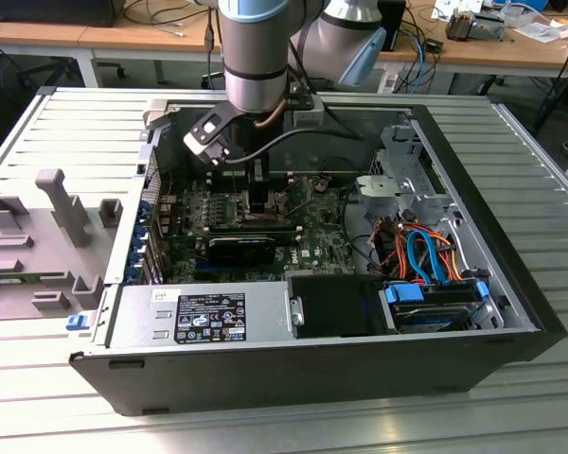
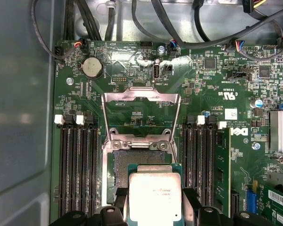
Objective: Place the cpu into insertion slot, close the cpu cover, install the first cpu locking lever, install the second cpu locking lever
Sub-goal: 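Place the cpu into insertion slot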
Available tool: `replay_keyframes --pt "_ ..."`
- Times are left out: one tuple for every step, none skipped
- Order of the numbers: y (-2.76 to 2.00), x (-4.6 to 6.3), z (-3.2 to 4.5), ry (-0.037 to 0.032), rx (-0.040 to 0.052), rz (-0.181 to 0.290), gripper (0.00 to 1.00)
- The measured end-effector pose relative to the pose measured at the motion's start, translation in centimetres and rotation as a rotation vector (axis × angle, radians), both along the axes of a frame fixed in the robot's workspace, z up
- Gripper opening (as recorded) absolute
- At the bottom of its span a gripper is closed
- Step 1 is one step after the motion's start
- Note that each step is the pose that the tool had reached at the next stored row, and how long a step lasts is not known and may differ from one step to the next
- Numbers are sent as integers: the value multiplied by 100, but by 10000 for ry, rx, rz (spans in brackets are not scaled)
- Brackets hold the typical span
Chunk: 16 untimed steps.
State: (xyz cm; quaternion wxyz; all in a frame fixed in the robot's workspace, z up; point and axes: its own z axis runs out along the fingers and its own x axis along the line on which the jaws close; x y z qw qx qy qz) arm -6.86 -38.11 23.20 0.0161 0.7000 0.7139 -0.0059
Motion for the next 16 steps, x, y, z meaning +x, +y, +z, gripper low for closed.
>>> replay_keyframes --pt "0 0 -3 -1 0 -1 54" --pt "0 0 -8 -1 1 0 54" --pt "0 0 -12 -1 1 0 54" --pt "0 0 -15 0 0 0 54" --pt "0 0 -18 -1 0 0 54" --pt "0 0 -21 -1 0 0 54" --pt "0 0 -23 -1 1 -1 54" --pt "0 0 -25 -1 0 0 54" --pt "2 0 -29 -1 1 -1 54" --pt "4 0 -31 -1 1 -1 54" --pt "8 0 -35 -2 2 -2 54" --pt "17 0 -37 0 0 -2 54" --pt "22 0 -38 -1 1 -1 54" --pt "27 0 -39 -1 1 -1 54" --pt "33 0 -40 -1 1 0 54" --pt "38 0 -43 -2 2 0 54"
